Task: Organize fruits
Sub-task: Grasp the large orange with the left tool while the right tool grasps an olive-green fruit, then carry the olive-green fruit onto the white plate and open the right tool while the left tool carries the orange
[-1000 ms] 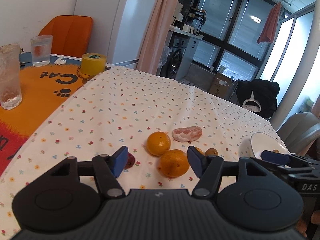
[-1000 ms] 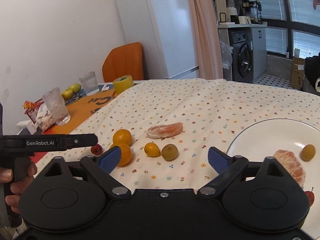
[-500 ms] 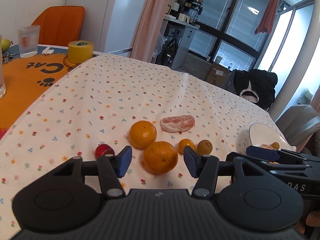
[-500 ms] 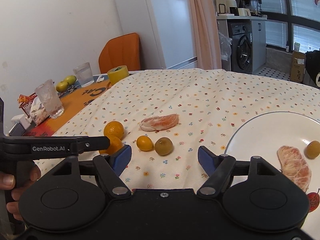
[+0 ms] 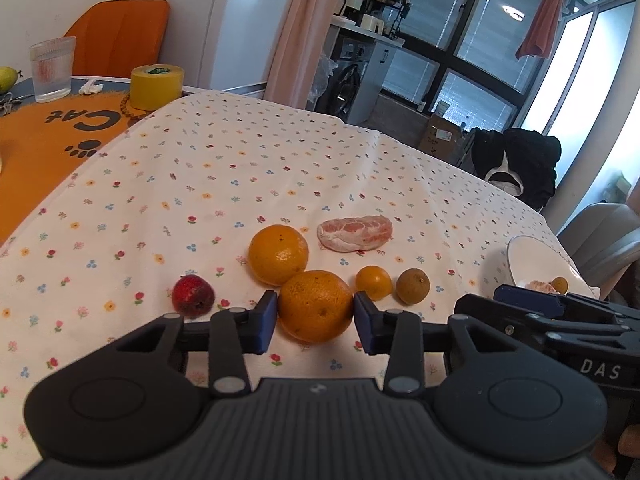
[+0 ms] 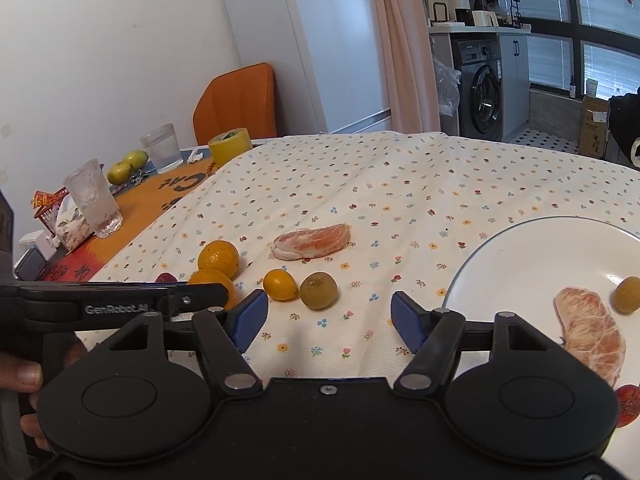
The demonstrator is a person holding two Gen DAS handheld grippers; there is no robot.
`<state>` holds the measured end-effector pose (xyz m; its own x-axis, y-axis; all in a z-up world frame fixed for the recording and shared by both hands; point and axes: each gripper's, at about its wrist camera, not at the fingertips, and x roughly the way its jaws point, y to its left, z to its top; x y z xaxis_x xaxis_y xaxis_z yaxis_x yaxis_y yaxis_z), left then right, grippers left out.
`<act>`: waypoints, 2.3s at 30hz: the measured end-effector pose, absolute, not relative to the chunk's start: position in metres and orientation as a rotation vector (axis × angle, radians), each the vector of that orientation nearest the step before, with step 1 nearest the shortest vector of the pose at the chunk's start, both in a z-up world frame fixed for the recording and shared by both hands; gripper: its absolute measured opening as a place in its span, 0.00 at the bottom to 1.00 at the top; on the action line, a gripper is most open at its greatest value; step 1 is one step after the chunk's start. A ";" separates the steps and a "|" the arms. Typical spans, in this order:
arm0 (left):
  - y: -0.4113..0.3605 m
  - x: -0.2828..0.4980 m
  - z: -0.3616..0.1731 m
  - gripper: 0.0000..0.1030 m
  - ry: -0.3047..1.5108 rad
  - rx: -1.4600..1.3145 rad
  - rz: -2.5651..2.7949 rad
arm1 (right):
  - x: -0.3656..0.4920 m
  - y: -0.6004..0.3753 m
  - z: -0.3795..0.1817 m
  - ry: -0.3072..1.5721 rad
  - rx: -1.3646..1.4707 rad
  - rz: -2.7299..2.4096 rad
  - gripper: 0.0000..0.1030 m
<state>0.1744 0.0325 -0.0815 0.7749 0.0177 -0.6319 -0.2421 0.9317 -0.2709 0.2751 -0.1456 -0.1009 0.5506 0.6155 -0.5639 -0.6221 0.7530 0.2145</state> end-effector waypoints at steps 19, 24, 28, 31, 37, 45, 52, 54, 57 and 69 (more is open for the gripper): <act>0.064 0.141 -0.062 0.38 0.609 -0.369 0.245 | 0.282 -0.126 -0.107 0.667 -0.041 0.751 0.53; 0.068 0.141 -0.064 0.38 0.606 -0.377 0.252 | 0.288 -0.121 -0.111 0.681 -0.048 0.741 0.48; 0.070 0.143 -0.066 0.38 0.605 -0.379 0.252 | 0.291 -0.118 -0.114 0.689 -0.056 0.737 0.41; 0.069 0.144 -0.067 0.38 0.602 -0.383 0.249 | 0.293 -0.114 -0.118 0.707 -0.070 0.740 0.20; 0.063 0.144 -0.063 0.38 0.597 -0.376 0.235 | 0.284 -0.126 -0.109 0.673 -0.051 0.732 0.10; 0.050 0.140 -0.059 0.38 0.588 -0.362 0.212 | 0.277 -0.139 -0.103 0.682 -0.039 0.729 0.05; 0.052 0.137 -0.060 0.38 0.590 -0.368 0.219 | 0.277 -0.133 -0.107 0.688 -0.044 0.733 0.29; 0.054 0.136 -0.061 0.38 0.591 -0.370 0.225 | 0.278 -0.131 -0.108 0.690 -0.047 0.734 0.32; 0.059 0.136 -0.063 0.38 0.594 -0.377 0.232 | 0.280 -0.126 -0.111 0.699 -0.053 0.734 0.35; 0.063 0.142 -0.069 0.38 0.606 -0.393 0.224 | 0.285 -0.115 -0.118 0.705 -0.092 0.741 0.23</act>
